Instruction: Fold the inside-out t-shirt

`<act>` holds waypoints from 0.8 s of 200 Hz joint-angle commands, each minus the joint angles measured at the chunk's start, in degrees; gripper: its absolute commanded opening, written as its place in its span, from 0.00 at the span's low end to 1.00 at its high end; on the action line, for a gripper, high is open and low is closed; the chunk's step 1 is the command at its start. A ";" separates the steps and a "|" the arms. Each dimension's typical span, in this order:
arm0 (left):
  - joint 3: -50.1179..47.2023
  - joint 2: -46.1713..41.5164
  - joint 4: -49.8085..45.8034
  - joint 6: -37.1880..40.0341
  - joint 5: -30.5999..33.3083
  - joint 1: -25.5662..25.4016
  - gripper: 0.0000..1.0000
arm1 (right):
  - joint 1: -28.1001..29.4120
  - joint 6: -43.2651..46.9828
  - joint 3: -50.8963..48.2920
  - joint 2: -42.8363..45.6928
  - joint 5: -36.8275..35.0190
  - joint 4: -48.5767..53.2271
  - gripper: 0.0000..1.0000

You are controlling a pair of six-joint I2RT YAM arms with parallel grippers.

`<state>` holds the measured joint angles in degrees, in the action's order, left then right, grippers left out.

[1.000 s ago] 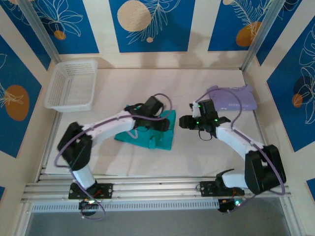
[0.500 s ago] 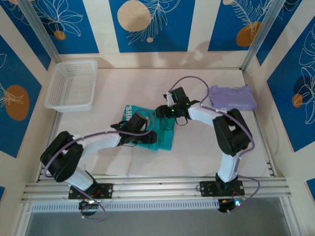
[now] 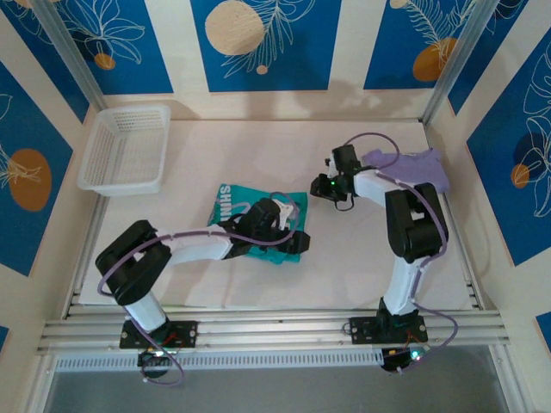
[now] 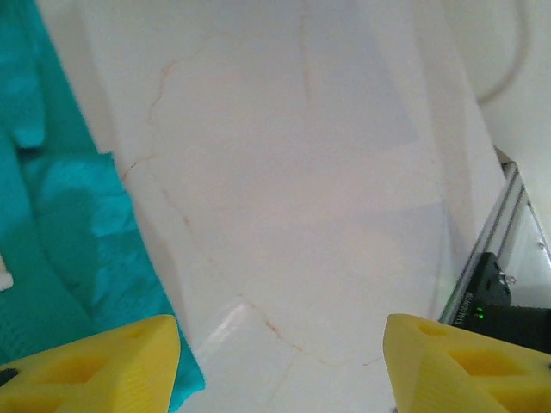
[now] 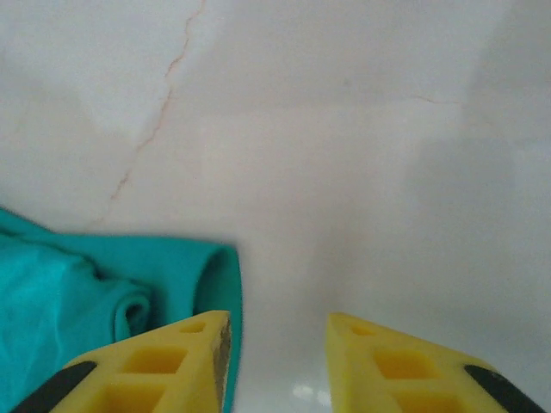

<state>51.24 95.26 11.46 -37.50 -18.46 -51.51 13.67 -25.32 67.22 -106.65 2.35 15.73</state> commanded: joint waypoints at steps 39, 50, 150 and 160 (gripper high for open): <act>-5.45 -14.99 -11.61 5.33 9.25 13.87 0.64 | 7.44 0.00 -8.59 11.95 8.34 -3.85 0.53; -5.54 -15.85 -15.17 5.32 10.48 18.71 0.65 | 9.43 -0.56 -8.85 12.23 6.66 -2.81 0.54; -2.77 -5.53 -22.72 14.25 4.65 35.78 0.71 | 11.80 -4.39 -13.56 15.24 2.16 3.66 0.68; -4.02 -5.76 -21.96 14.08 3.33 35.77 0.70 | 11.29 -4.69 -13.38 14.56 4.07 3.84 0.77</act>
<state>47.90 89.54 -9.13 -25.50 -9.96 -15.90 26.98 -28.75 54.78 -93.93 4.54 16.71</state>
